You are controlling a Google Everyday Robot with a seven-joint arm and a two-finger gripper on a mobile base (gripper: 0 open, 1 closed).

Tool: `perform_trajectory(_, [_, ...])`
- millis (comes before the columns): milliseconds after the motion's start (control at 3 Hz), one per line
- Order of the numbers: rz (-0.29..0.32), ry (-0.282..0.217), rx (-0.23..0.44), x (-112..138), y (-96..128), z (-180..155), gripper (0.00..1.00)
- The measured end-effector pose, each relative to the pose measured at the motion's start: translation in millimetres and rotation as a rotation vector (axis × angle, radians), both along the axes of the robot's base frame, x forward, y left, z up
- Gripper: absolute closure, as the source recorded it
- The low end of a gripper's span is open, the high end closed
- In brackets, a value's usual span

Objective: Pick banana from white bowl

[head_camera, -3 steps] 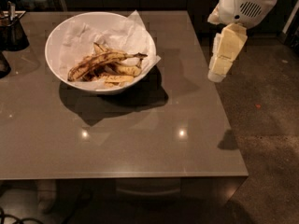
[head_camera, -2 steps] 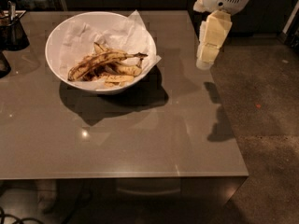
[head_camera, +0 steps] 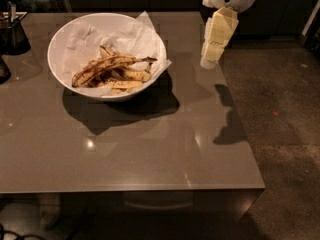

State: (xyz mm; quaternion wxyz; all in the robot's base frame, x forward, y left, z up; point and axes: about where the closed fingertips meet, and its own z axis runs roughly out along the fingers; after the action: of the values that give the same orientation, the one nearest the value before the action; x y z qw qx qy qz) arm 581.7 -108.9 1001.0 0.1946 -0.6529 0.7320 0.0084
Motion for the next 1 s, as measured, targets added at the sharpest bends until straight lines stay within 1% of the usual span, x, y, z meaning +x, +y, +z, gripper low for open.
perform_trajectory(333, [0.056, -0.070, -0.041, 15, 34, 17, 0.00])
perform_trajectory(667, [0.092, -0.126, -0.098, 29, 68, 29, 0.00])
perform_trajectory(1000, [0.095, -0.141, -0.090, 32, 72, 29, 0.00])
